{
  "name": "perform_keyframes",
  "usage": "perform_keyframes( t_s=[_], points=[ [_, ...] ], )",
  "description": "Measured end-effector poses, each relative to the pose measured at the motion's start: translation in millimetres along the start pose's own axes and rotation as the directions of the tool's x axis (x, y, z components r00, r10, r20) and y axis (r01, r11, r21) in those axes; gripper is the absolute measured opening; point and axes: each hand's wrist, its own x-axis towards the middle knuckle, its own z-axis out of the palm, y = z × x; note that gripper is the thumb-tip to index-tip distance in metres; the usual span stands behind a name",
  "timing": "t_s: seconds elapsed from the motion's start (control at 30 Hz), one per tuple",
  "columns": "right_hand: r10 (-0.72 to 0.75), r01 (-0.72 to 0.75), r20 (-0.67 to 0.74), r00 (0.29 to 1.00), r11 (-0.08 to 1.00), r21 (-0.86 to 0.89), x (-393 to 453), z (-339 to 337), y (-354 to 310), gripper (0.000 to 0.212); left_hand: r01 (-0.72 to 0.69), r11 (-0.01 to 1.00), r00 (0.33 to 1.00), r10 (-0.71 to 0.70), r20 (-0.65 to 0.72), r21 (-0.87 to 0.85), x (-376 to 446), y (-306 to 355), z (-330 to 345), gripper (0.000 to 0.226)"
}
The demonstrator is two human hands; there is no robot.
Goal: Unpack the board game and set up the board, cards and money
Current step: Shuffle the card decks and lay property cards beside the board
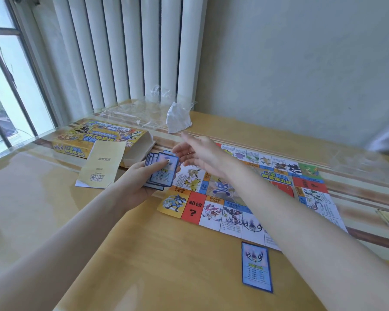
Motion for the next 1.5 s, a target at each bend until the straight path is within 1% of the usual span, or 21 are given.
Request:
perform_keyframes(
  t_s=[0.03, 0.13, 0.17, 0.3, 0.5, 0.57, 0.63, 0.7, 0.8, 0.87, 0.93, 1.07, 1.2, 1.23, 1.3, 1.5],
  points=[
    [-0.004, 0.004, 0.007, 1.000, 1.000, -0.012, -3.0, -2.6, 0.8, 0.035, 0.008, 1.000, 1.000, -0.008, 0.009, 0.007, -0.3, -0.8, 3.2, 0.018],
    [-0.034, 0.036, 0.012, 0.999, 0.991, -0.130, -11.0, -8.5, 6.4, 0.007, 0.027, 0.998, 0.999, -0.028, 0.033, 0.049, -1.3, -1.9, 10.6, 0.022],
    [-0.049, 0.050, 0.006, 0.999, 0.984, -0.171, -13.3, -10.7, 8.2, 0.006, 0.027, 0.998, 0.999, -0.030, 0.044, 0.060, -1.8, -2.2, 12.9, 0.024],
    [-0.077, 0.077, 0.011, 0.997, 0.958, -0.278, -27.7, -20.0, 9.5, 0.013, 0.028, 0.992, 0.992, -0.043, 0.119, 0.119, -6.5, -3.8, 20.1, 0.026],
    [-0.016, 0.001, -0.034, 0.999, 0.923, -0.386, -63.5, -48.0, 14.0, 0.014, 0.022, 0.977, 0.983, -0.059, 0.172, 0.212, -15.3, -18.4, 44.3, 0.018],
    [0.006, -0.035, -0.081, 0.997, 0.929, -0.369, -81.2, -66.1, 13.0, 0.013, 0.029, 0.981, 0.982, -0.064, 0.178, 0.192, -18.1, -26.4, 59.1, 0.016],
    [0.046, -0.079, -0.117, 0.992, 0.954, -0.289, -101.5, -84.7, 9.8, 0.010, 0.028, 0.981, 0.985, -0.060, 0.164, 0.193, -22.2, -33.6, 74.2, 0.014],
    [0.130, -0.151, -0.099, 0.987, 0.956, -0.253, -123.8, -102.6, 6.2, 0.008, 0.016, 0.979, 0.979, -0.056, 0.196, 0.204, -26.0, -38.6, 87.3, 0.015],
    [0.289, -0.286, -0.043, 0.956, 0.894, -0.346, -160.6, -121.7, 7.0, 0.007, 0.025, 0.986, 0.945, -0.077, 0.317, 0.165, -32.1, -45.8, 101.4, 0.022],
    [0.360, -0.340, -0.037, 0.932, 0.838, -0.427, -184.7, -125.2, 13.1, 0.007, 0.027, 0.986, 0.934, -0.084, 0.347, 0.165, -36.0, -51.0, 110.1, 0.024],
    [0.384, -0.355, -0.044, 0.922, 0.798, -0.488, -204.3, -123.5, 22.0, 0.007, 0.034, 0.988, 0.933, -0.086, 0.350, 0.153, -39.3, -57.1, 120.6, 0.024],
    [0.390, -0.359, -0.072, 0.918, 0.739, -0.570, -224.6, -118.7, 34.2, 0.008, 0.045, 0.988, 0.928, -0.097, 0.361, 0.151, -44.3, -68.7, 141.7, 0.024],
    [0.369, -0.357, -0.119, 0.922, 0.689, -0.631, -228.5, -113.5, 39.9, 0.010, 0.065, 0.981, 0.938, -0.124, 0.325, 0.185, -45.3, -78.8, 151.8, 0.030],
    [0.363, -0.354, -0.128, 0.923, 0.668, -0.655, -228.5, -111.3, 41.4, 0.011, 0.069, 0.981, 0.934, -0.126, 0.334, 0.179, -47.1, -80.3, 152.9, 0.028],
    [0.350, -0.347, -0.144, 0.926, 0.631, -0.694, -228.3, -107.8, 43.9, 0.011, 0.077, 0.985, 0.923, -0.129, 0.362, 0.154, -51.3, -82.5, 154.1, 0.024],
    [0.300, -0.315, -0.169, 0.939, 0.548, -0.775, -228.2, -100.8, 44.1, 0.011, 0.145, 0.989, 0.905, -0.148, 0.400, 0.039, -55.1, -84.4, 154.4, 0.024]
  ],
)
